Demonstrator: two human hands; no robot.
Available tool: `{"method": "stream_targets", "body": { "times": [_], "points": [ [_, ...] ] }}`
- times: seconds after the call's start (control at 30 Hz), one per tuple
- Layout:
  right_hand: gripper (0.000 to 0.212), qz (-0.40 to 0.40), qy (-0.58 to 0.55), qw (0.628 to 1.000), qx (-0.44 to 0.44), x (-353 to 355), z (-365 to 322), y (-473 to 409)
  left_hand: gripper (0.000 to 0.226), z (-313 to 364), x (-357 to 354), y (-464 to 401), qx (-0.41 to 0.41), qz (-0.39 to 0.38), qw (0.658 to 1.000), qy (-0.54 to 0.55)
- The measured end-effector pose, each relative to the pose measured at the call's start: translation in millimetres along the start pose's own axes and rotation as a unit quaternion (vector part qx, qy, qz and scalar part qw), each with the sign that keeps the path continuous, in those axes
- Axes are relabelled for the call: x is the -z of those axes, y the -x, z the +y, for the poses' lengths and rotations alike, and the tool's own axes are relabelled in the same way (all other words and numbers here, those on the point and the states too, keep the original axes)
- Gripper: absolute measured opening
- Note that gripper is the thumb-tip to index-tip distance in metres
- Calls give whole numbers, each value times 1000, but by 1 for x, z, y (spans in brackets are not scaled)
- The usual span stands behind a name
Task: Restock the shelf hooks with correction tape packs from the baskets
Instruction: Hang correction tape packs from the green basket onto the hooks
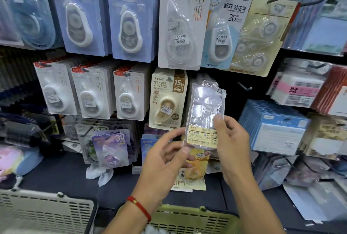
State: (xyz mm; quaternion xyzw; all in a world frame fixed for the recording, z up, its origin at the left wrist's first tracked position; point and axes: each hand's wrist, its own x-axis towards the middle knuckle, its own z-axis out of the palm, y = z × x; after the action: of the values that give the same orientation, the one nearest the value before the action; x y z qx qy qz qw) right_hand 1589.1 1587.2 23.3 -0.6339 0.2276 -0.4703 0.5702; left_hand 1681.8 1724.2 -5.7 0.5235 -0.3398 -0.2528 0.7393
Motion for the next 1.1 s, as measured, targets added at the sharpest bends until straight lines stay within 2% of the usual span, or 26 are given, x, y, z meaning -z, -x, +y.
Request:
{"method": "stream_targets", "body": {
  "times": [0.1,0.17,0.2,0.27,0.33,0.37,0.4,0.47,0.53,0.6,0.7,0.9,1.0,1.1],
  "points": [
    [18,-14,-32,999,-14,0,-4,-3,37,1,1,-1,-3,-9,1000,11],
    [20,-20,-15,1000,-11,2,-1,-3,36,-2,2,-2,-1,-10,1000,-11],
    [19,-11,27,1000,-4,4,2,-4,35,-3,3,-5,-3,-6,999,-41],
    [21,3,189,982,9,10,10,-5,35,-7,8,-10,-16,19,992,-124],
    [39,-9,365,931,-11,17,21,-6,39,-9,15,-15,-51,48,973,-221],
    [47,-10,415,909,-13,19,27,-5,43,-10,18,-18,-83,56,956,-277],
    [49,-7,440,898,5,20,30,-4,46,-11,20,-22,-118,59,935,-330],
    [45,-8,443,891,98,15,32,-3,54,-11,23,-32,-170,56,898,-401],
    [48,-40,460,866,190,7,31,-12,61,-12,24,-43,-188,38,880,-435],
    [58,-94,511,823,230,0,31,-33,68,-15,25,-49,-188,21,870,-455],
    [70,-139,597,760,216,-10,33,-64,74,-20,26,-52,-197,10,855,-480],
    [83,-140,684,692,182,-21,52,-116,75,-23,34,-55,-203,1,844,-496],
    [87,-169,698,681,147,-21,56,-141,77,-25,44,-57,-221,-12,831,-510],
    [83,-193,685,694,109,-15,55,-147,80,-28,56,-59,-241,-31,817,-524]
  ]
}}
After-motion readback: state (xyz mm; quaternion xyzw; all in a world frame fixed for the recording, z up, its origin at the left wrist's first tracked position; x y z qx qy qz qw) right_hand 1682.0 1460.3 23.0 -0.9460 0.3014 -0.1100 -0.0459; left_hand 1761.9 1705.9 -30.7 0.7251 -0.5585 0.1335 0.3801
